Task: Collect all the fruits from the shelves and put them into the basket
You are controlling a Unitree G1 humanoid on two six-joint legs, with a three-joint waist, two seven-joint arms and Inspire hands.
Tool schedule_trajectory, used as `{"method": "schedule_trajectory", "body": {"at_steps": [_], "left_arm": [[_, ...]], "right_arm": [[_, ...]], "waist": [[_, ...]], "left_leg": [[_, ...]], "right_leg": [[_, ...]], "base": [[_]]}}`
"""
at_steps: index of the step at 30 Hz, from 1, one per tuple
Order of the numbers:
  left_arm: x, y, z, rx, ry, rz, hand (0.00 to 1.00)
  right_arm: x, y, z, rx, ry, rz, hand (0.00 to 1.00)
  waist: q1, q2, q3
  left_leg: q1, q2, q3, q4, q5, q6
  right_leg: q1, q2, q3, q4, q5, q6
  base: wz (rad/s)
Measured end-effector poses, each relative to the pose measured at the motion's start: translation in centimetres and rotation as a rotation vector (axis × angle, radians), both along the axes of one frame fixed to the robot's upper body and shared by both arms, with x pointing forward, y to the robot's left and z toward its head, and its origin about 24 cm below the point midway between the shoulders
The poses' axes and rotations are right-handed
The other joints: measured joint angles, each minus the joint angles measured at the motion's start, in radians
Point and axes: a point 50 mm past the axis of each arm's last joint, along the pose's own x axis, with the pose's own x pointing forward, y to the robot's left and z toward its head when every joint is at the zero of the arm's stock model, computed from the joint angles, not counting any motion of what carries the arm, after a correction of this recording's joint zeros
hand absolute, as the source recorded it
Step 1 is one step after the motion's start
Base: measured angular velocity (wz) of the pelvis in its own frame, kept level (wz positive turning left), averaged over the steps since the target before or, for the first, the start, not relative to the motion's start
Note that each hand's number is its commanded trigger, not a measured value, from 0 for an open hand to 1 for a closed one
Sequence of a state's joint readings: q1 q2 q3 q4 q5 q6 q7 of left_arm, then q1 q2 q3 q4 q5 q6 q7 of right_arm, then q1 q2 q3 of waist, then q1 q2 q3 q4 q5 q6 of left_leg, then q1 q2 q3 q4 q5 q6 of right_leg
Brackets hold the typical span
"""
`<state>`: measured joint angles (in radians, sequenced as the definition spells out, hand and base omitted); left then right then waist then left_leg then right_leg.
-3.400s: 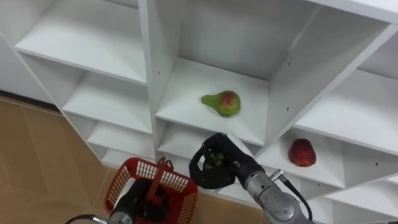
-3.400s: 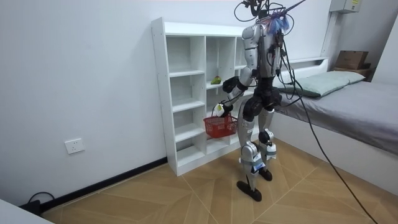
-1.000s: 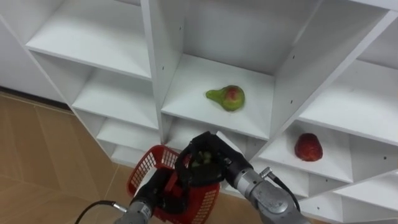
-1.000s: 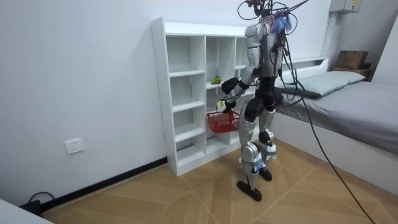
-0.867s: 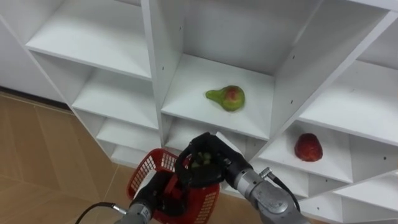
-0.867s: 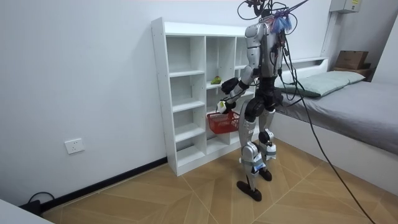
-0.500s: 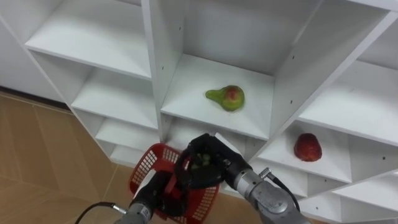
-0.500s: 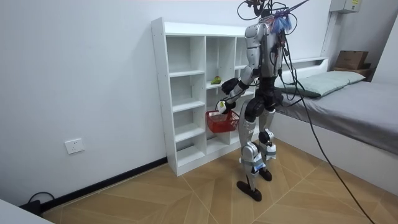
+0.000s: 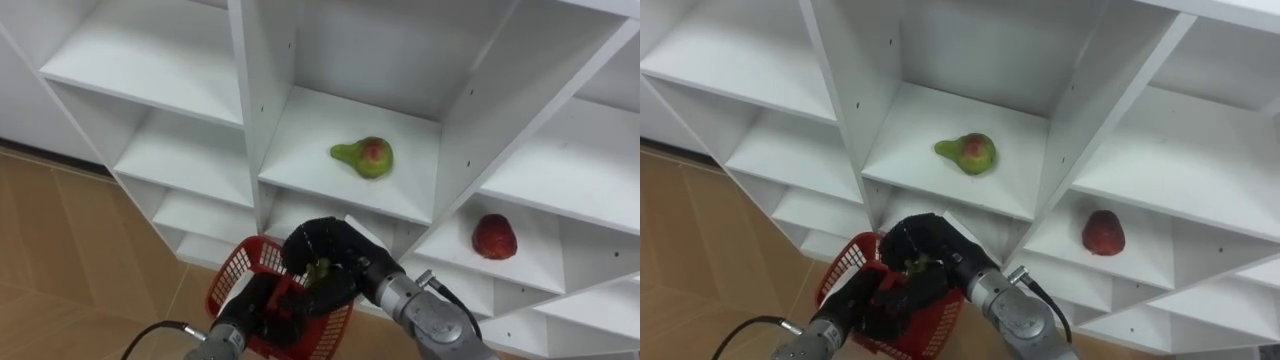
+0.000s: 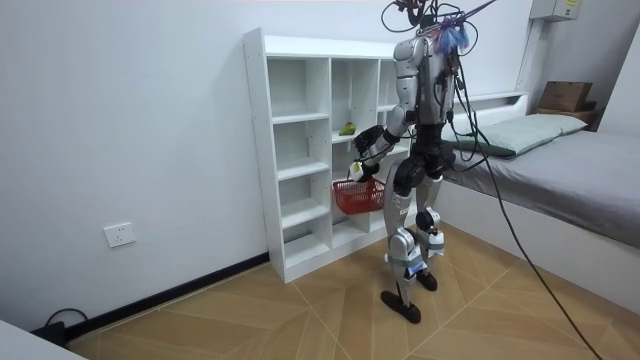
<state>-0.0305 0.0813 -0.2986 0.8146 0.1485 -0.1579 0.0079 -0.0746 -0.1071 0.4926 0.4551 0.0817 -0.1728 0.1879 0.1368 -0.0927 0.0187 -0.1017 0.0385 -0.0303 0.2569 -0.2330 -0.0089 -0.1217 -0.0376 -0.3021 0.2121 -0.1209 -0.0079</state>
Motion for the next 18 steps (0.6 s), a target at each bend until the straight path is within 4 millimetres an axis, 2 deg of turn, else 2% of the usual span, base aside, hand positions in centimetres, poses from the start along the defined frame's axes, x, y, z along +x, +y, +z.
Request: {"method": "schedule_trajectory", "body": {"at_steps": [18], "left_arm": [[-0.07, 0.02, -0.11, 0.004, 0.010, 0.002, 1.00]], "right_arm": [[-0.03, 0.04, -0.01, 0.002, 0.002, 0.008, 0.00]], "waist": [[-0.003, 0.000, 0.0000]], "left_leg": [[0.000, 0.000, -0.001, -0.001, 0.000, 0.000]], "right_leg": [[0.000, 0.000, 0.000, 0.001, 0.000, 0.000]], "base": [[0.00]]}}
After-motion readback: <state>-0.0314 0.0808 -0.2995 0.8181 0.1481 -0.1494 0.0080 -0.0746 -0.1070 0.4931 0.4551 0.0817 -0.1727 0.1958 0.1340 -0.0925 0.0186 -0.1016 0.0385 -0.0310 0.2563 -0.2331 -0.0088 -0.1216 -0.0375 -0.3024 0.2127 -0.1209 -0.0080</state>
